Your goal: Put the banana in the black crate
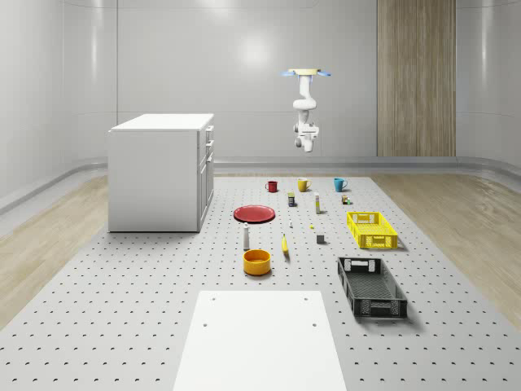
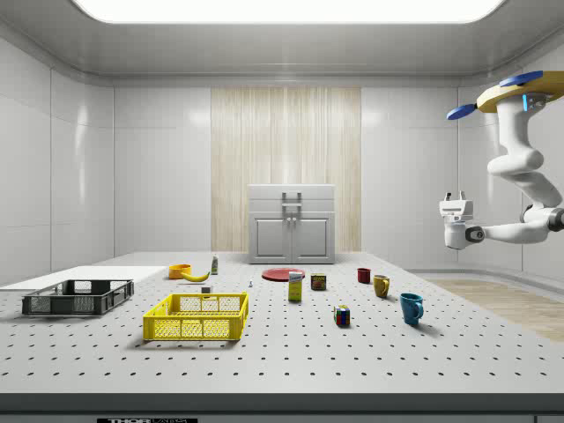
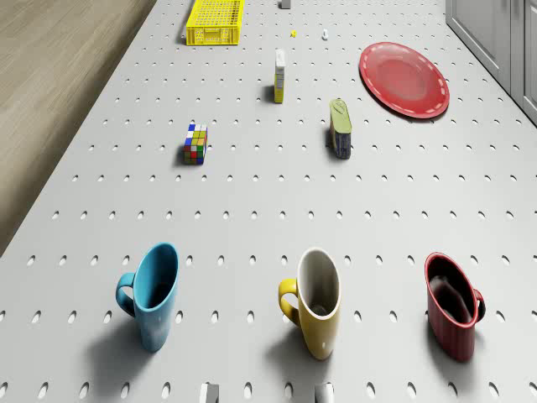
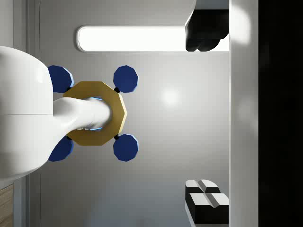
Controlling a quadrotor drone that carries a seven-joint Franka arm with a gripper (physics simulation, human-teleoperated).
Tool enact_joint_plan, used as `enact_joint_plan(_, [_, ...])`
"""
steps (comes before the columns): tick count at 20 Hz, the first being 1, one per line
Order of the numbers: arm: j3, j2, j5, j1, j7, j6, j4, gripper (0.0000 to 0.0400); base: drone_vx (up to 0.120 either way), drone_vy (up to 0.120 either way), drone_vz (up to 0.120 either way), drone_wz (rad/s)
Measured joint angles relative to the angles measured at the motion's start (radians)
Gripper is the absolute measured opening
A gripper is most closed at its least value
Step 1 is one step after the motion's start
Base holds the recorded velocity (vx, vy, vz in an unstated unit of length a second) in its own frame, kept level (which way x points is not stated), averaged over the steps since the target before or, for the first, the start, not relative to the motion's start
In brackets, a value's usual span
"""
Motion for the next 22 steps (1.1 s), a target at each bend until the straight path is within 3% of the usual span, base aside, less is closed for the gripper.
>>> enact_joint_plan(6, [0.001, 0.025, 0.001, -0.003, -0.002, -0.098, 0.128, 0.0400, 0.120, -0.120, 0.000, 0.000])
enact_joint_plan(11, [0.002, 0.059, 0.002, -0.004, -0.002, -0.154, 0.222, 0.0400, 0.120, -0.120, 0.000, 0.000])
enact_joint_plan(22, [0.004, 0.085, 0.002, -0.006, -0.003, -0.191, 0.293, 0.0400, 0.120, -0.120, 0.000, 0.000])
